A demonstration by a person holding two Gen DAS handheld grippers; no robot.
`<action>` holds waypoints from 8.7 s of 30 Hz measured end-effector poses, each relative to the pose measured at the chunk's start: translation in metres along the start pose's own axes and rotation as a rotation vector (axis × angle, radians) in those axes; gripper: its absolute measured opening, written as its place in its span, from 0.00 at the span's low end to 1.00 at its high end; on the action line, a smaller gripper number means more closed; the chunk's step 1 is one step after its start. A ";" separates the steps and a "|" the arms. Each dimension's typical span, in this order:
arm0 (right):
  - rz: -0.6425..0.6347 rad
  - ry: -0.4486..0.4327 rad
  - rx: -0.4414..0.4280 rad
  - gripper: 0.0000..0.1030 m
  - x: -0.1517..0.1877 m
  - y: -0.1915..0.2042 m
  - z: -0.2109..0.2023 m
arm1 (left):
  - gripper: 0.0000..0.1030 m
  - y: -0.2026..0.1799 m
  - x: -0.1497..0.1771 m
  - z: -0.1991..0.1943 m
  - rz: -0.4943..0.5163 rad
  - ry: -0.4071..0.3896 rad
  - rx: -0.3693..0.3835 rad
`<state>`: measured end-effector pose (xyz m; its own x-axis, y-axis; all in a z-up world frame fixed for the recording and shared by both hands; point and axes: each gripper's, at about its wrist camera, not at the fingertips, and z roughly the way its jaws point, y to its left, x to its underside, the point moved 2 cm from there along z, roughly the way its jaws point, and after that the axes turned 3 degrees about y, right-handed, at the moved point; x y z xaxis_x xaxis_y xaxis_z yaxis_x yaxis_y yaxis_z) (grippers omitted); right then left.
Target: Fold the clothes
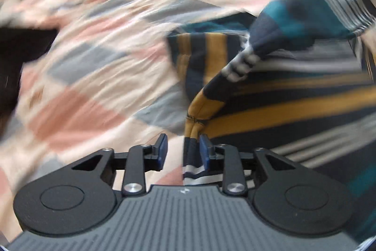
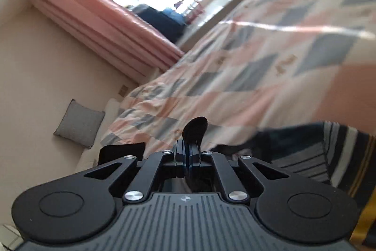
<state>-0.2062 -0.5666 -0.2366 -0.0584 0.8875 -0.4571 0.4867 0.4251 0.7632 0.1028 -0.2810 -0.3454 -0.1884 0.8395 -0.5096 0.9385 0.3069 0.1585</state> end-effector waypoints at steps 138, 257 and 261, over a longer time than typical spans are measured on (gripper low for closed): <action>-0.125 -0.570 0.946 0.05 0.063 -0.008 -0.194 | 0.43 0.032 -0.039 0.022 -0.575 0.142 0.313; -1.299 0.290 0.998 0.05 0.205 -0.050 0.040 | 0.02 -0.055 0.005 0.026 1.164 -0.110 -0.018; -1.309 0.382 0.987 0.08 0.211 -0.061 0.048 | 0.02 -0.064 0.037 0.060 1.260 -0.071 -0.112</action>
<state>-0.2063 -0.4140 -0.4011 -0.9585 0.1044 -0.2653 0.2560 0.7252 -0.6392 0.0531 -0.2966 -0.4251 0.8342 0.5514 0.0027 0.4251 -0.6463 0.6337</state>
